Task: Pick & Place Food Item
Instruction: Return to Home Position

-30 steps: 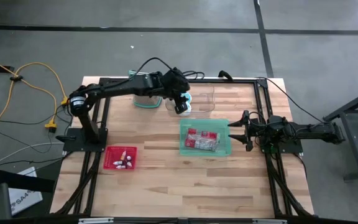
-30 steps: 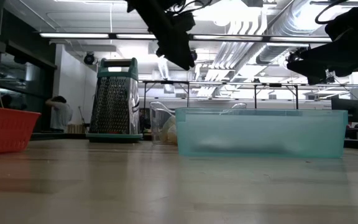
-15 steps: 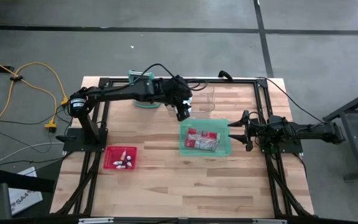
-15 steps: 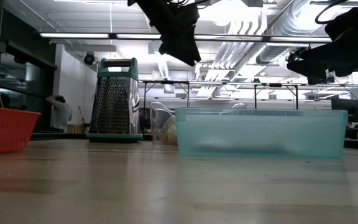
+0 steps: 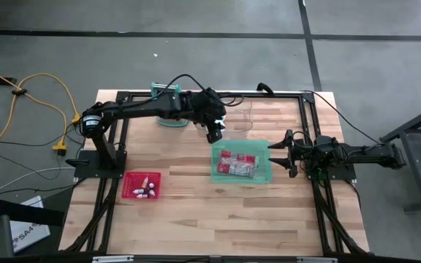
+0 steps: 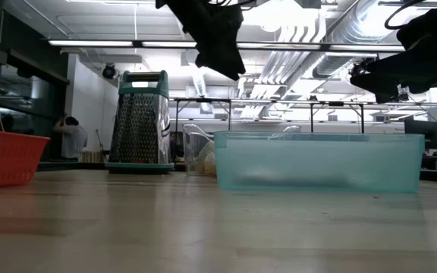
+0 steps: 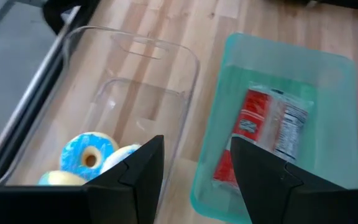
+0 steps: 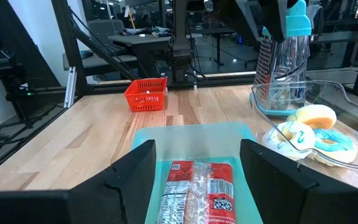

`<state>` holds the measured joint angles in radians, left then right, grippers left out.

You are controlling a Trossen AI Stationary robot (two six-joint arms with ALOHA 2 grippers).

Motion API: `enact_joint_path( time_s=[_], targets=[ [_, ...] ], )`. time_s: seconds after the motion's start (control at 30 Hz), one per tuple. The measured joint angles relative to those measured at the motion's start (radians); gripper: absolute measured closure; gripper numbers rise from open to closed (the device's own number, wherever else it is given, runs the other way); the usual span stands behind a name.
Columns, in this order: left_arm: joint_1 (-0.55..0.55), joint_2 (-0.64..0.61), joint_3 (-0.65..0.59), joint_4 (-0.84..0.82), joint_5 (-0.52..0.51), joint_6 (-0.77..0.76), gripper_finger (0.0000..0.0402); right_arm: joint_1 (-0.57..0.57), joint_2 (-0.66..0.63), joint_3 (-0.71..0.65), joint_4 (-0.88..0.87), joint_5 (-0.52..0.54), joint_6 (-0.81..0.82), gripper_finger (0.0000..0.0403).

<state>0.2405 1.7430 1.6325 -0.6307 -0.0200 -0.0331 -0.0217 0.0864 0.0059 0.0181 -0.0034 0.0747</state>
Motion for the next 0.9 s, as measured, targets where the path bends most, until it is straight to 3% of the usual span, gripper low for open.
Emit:
enact_joint_path(
  time_s=[0.43, 0.9],
  targets=[
    [0.008, -0.040, -0.038, -0.004, 0.029, 0.003, 0.0222, 0.000, 0.000, 0.000, 0.000, 0.000, 0.000, 0.0180],
    [0.005, -0.412, -0.556, 0.331, 0.018, -0.045, 0.0222, 0.000, 0.000, 0.000, -0.001, 0.000, 0.000, 0.0180]
  ],
)
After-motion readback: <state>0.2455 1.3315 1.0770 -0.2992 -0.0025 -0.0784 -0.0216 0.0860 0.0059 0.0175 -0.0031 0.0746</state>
